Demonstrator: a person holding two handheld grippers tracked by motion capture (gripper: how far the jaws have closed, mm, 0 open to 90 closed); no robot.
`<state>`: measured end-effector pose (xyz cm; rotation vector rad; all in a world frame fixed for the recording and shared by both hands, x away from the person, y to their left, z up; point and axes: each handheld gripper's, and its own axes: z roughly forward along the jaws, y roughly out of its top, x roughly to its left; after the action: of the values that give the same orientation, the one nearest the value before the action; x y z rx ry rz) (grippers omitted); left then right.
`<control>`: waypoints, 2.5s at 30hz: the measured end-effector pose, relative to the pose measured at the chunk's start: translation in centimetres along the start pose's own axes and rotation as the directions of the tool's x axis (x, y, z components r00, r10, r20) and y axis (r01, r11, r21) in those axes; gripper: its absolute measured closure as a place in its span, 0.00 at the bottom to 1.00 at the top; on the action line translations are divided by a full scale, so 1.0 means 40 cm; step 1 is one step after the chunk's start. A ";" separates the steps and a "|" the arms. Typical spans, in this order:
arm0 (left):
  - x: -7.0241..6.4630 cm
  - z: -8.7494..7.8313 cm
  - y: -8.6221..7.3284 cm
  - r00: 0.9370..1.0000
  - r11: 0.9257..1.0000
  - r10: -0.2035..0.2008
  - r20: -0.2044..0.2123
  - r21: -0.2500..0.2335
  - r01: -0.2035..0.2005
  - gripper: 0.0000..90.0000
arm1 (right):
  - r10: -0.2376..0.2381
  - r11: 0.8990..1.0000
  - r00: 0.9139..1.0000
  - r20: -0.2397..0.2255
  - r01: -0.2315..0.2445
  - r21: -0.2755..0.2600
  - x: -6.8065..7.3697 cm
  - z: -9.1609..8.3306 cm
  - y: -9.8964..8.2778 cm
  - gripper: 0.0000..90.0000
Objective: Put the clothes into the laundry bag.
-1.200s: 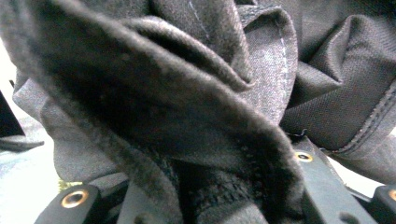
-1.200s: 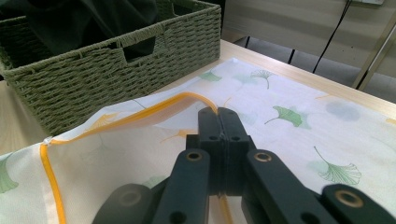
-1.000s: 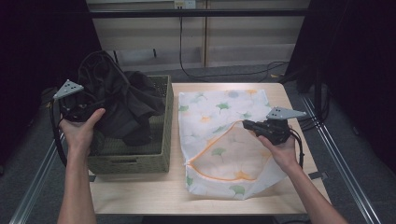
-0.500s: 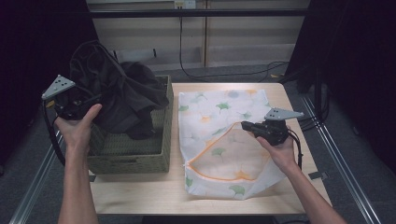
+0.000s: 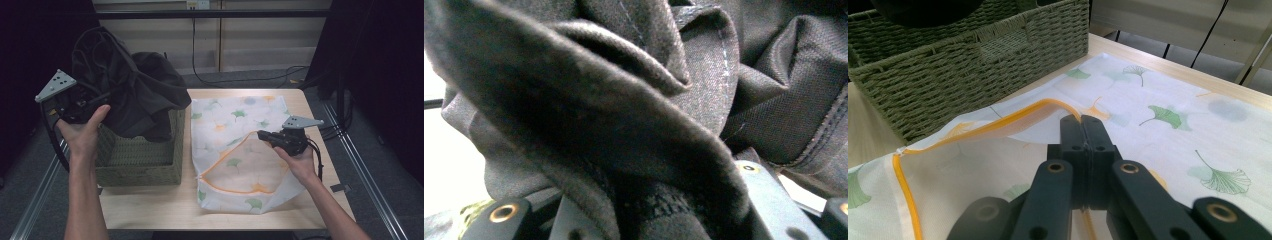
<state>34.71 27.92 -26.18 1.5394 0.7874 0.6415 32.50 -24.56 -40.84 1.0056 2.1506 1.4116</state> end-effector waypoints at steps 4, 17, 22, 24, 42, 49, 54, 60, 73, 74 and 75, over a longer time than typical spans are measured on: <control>-0.020 -0.004 0.014 1.000 1.000 0.024 0.014 -0.001 -0.024 0.73 | 0.006 1.000 1.000 0.001 -0.006 -0.004 -0.003 -0.001 0.001 1.00; -0.102 0.017 0.026 0.992 0.999 0.025 0.125 -0.042 -0.020 0.73 | 0.010 1.000 1.000 0.000 -0.010 -0.010 0.004 0.009 0.011 1.00; -0.142 0.032 0.035 0.983 0.998 0.057 0.176 -0.044 -0.050 0.73 | 0.017 1.000 1.000 -0.005 -0.017 -0.017 0.006 0.022 0.021 1.00; -0.155 0.037 0.043 0.978 0.997 0.068 0.196 -0.043 -0.061 0.73 | 0.016 1.000 1.000 -0.004 -0.016 -0.017 0.005 0.032 0.026 1.00; -0.301 0.052 0.035 0.922 0.994 0.073 0.381 -0.105 -0.035 0.73 | 0.052 0.997 0.999 -0.007 -0.053 -0.052 -0.021 0.073 0.049 1.00; -0.355 0.084 -0.019 0.888 0.997 0.069 0.454 -0.071 -0.041 0.73 | 0.057 0.997 0.998 -0.017 -0.058 -0.059 -0.022 0.062 0.050 1.00; -0.372 0.124 -0.066 0.876 0.998 0.061 0.479 -0.037 -0.049 0.72 | 0.060 0.996 0.998 -0.030 -0.061 -0.058 -0.022 0.061 0.048 1.00; -0.397 0.168 -0.108 0.863 0.996 0.084 0.498 -0.008 -0.092 0.72 | 0.063 0.996 0.996 -0.056 -0.066 -0.062 -0.019 0.063 0.050 1.00; -0.445 0.241 -0.210 0.856 0.980 0.127 0.500 0.070 -0.186 0.72 | 0.055 0.997 0.997 -0.059 -0.058 -0.041 -0.014 0.069 0.043 1.00; -0.449 0.243 -0.217 0.860 0.973 0.155 0.486 0.075 -0.218 0.72 | 0.055 0.998 0.997 -0.058 -0.057 -0.040 -0.015 0.069 0.042 1.00; -0.453 0.245 -0.223 0.861 0.969 0.163 0.481 0.085 -0.231 0.72 | 0.055 0.998 0.997 -0.057 -0.057 -0.037 -0.016 0.069 0.042 1.00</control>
<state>30.19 7.97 -35.42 1.8266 0.3079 0.3342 35.30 -22.89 -40.54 1.0317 2.1414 1.5183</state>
